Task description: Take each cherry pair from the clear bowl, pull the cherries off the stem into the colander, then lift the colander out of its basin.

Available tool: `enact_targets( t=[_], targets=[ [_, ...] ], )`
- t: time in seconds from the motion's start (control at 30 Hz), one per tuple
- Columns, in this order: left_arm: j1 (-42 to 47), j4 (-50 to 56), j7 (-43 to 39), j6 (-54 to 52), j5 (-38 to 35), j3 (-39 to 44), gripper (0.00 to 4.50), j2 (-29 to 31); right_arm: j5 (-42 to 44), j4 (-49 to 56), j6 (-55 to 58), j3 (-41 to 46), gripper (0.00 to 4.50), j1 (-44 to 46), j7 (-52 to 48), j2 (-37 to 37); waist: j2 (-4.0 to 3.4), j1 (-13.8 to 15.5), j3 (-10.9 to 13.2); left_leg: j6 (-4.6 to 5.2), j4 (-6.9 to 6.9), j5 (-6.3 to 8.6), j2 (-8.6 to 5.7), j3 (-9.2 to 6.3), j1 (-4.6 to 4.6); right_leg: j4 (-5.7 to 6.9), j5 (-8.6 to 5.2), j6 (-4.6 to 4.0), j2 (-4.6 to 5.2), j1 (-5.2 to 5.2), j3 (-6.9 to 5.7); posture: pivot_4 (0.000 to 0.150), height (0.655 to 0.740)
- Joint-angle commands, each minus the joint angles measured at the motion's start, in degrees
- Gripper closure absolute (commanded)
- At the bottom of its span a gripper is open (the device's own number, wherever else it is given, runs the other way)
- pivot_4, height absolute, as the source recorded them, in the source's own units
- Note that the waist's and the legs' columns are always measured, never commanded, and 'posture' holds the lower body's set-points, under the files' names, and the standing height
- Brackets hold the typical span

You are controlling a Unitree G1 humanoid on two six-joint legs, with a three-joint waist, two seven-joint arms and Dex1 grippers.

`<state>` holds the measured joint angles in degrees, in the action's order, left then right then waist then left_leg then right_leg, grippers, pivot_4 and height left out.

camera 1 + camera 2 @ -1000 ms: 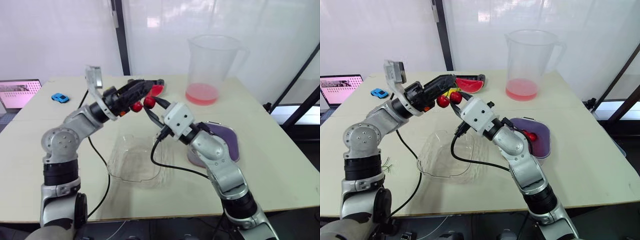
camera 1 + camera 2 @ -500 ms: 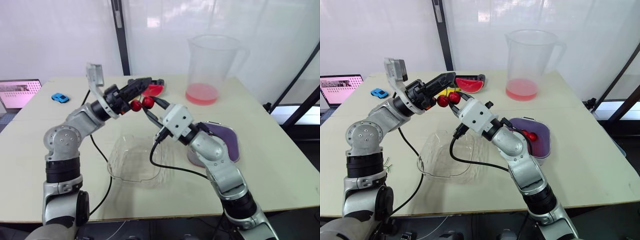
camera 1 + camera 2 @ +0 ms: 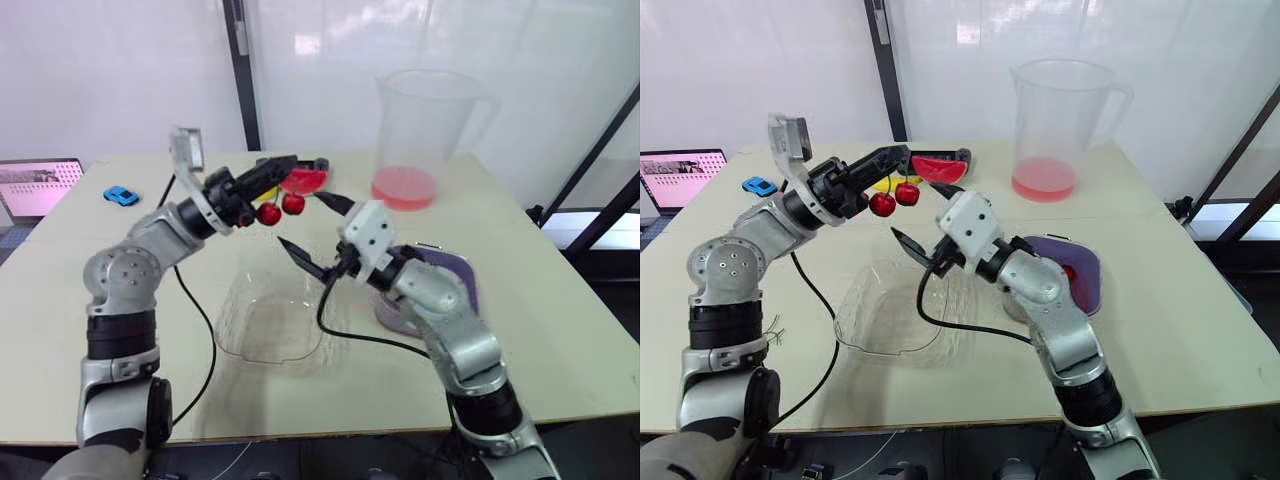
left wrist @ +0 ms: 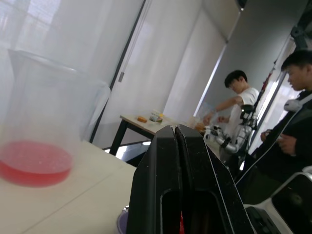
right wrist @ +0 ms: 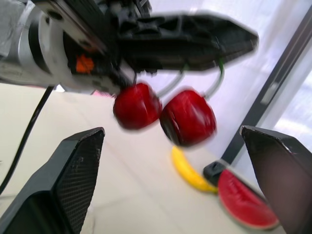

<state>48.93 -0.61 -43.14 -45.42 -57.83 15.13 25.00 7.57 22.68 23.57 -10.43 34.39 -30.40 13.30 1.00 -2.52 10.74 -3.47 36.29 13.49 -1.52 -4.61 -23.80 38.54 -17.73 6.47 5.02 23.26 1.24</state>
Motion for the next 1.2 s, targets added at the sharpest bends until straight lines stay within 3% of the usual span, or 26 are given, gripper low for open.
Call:
enact_targets(
  t=[0.03, 0.1, 0.17, 0.33, 0.83, 0.93, 1.13, 1.2],
  targets=[
    [1.80, -0.88, -5.10, 1.58, 1.85, -0.82, 4.50, 2.98, 18.83, 3.93, 14.55, 11.42, 0.02, 3.81, -1.80, -0.77, 0.00, -0.04, 0.00, 0.00, 0.00, 0.00, 0.01, -0.01, 0.00, -0.01, 0.00, 0.00, 0.00, -0.01, -0.01, 0.150, 0.7400],
    [1.77, -1.03, -6.59, 0.93, 2.00, -1.53, 4.50, 3.58, 36.03, 1.91, 27.53, 19.81, 0.02, 7.14, 0.60, -0.73, -0.01, -0.03, 0.01, 0.01, 0.00, 0.00, 0.03, -0.02, 0.00, 0.00, 0.00, 0.00, 0.00, -0.02, -0.01, 0.150, 0.7400],
    [1.17, 0.17, -7.42, -0.36, 1.24, -2.28, 4.50, 3.40, 42.46, -1.49, 34.54, 24.64, 0.02, 10.50, 2.41, 1.23, -0.01, -0.03, 0.01, 0.03, -0.02, 0.01, 0.13, -0.04, 0.00, -0.01, 0.00, 0.00, 0.00, -0.03, -0.02, 0.150, 0.7400],
    [0.67, 2.32, -6.98, -1.63, -0.11, -2.61, 4.50, 1.94, 45.35, -2.31, 38.33, 22.80, 0.02, 11.68, 1.37, 5.33, -0.01, -0.03, 0.01, 0.31, -0.02, 0.17, 0.03, -0.02, 0.00, -0.07, 0.00, 0.00, 0.01, -0.04, -0.02, 0.150, 0.7400],
    [0.51, 3.76, -5.47, -1.69, -0.06, -2.69, 4.50, 0.19, 46.17, -3.68, 36.36, 17.60, 0.02, 11.24, 4.41, 2.13, -0.01, -0.07, 0.01, 0.31, 0.01, 0.17, 0.03, 0.00, 0.00, -0.04, 0.00, 0.00, 0.00, -0.02, 0.00, 0.150, 0.7400],
    [0.20, 4.04, -5.35, -1.66, -0.10, -2.76, 4.50, -0.06, 46.24, -4.37, 35.54, 17.55, 0.88, 11.57, 5.29, 0.81, -0.02, -0.07, 0.01, 0.31, 0.00, 0.17, 0.03, 0.00, 0.00, -0.04, 0.00, 0.00, 0.00, -0.02, 0.00, 0.150, 0.7400],
    [-0.25, 4.43, -5.04, -1.61, -0.18, -2.50, 4.50, -0.26, 46.29, -4.75, 34.71, 17.63, 3.67, 11.74, 6.38, -0.17, -0.01, -0.07, 0.01, 0.29, 0.00, 0.16, 0.04, 0.00, 0.00, -0.04, 0.00, 0.00, 0.00, -0.02, 0.00, 0.150, 0.7400],
    [-0.26, 4.43, -5.13, -1.53, -0.12, -2.50, 4.50, -0.25, 46.19, -4.75, 34.54, 17.45, 3.91, 11.68, 6.42, -0.07, -0.01, -0.04, 0.01, 0.30, 0.01, 0.17, 0.04, 0.00, 0.00, -0.04, 0.00, 0.00, 0.00, -0.02, 0.01, 0.150, 0.7400]
  ],
)
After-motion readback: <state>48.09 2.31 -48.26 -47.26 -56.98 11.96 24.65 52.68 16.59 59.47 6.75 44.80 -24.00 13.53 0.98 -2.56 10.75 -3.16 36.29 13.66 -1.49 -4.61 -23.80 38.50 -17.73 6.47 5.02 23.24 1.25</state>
